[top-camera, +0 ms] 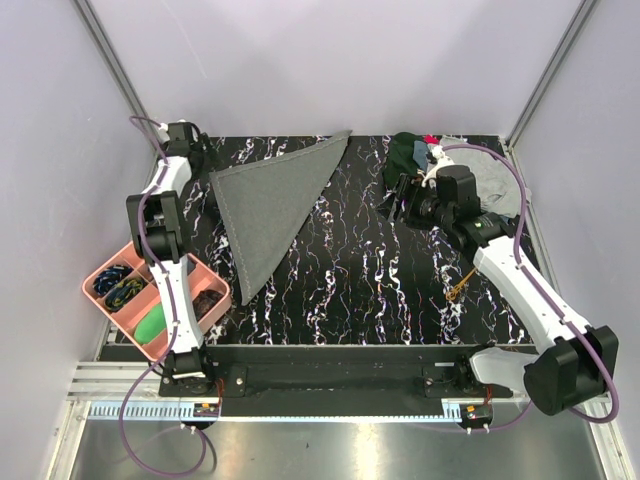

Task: Fold the napkin, place the utensils inside, and roll it up
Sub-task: Fold the napkin, then grab a utensil with the right arm

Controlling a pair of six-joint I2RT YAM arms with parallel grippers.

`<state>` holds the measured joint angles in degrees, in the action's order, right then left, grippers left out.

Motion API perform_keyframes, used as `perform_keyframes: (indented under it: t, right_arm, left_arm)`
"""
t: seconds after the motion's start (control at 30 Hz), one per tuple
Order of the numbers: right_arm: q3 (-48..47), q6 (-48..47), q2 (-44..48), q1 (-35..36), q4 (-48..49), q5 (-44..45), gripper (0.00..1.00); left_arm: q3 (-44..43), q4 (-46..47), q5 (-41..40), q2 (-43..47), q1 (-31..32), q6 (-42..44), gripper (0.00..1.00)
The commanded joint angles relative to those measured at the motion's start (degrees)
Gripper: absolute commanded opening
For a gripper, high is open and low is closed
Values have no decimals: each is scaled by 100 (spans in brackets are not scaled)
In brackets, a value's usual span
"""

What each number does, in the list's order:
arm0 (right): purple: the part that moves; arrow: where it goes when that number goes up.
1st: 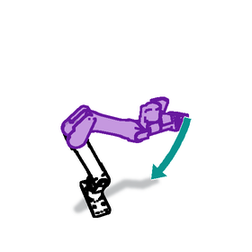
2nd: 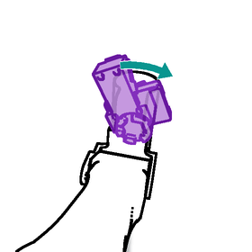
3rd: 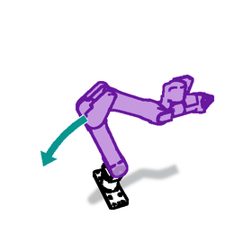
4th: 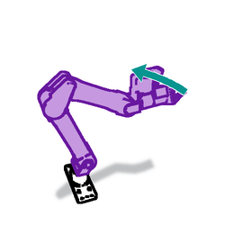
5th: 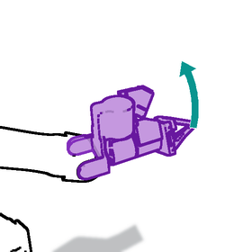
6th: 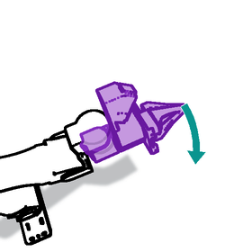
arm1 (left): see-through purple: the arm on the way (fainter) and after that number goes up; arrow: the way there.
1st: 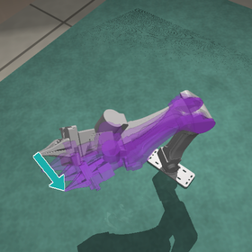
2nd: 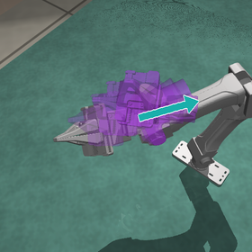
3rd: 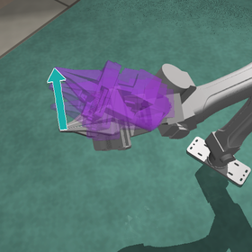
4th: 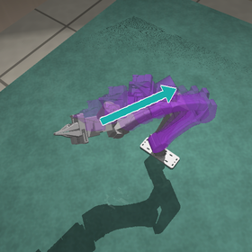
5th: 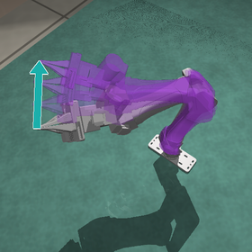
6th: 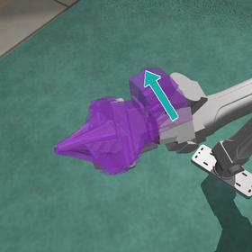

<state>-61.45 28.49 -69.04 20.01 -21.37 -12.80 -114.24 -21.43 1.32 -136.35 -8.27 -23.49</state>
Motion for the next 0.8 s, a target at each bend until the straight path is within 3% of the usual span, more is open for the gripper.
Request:
perform_keyframes:
  t: [0.0, 0.13, 0.27, 0.4, 0.53, 0.57, 0.77]
  right_arm:
    - [-376, -335, -311, -198, -578, 795, 80]
    - [-307, -485, -523, -936, -948, 911, 79]
    - [62, -616, -523, -2208, -948, 797, 79]
    - [388, -643, -864, -2904, -975, 752, 75]
    - [590, -520, -1348, -3213, -992, 805, 69]
    - [643, -511, -1506, -3257, -1001, 823, 68]
    - [722, -493, -2007, -3302, -1027, 1480, 61]
  left_arm:
    - [-100, 130, 219, 697, 1, 72, 84]
    - [85, 139, 158, 1356, 168, 230, 87]
    - [445, 69, 18, 2480, 414, 397, 90]
    - [1235, -272, -114, 3561, 800, 686, 88]
    - [2596, -362, -123, 4974, 1108, 679, 88]
    - [3113, -362, -115, 5178, 1143, 670, 88]
    - [4311, -389, -26, 6067, 1214, 1003, 88]
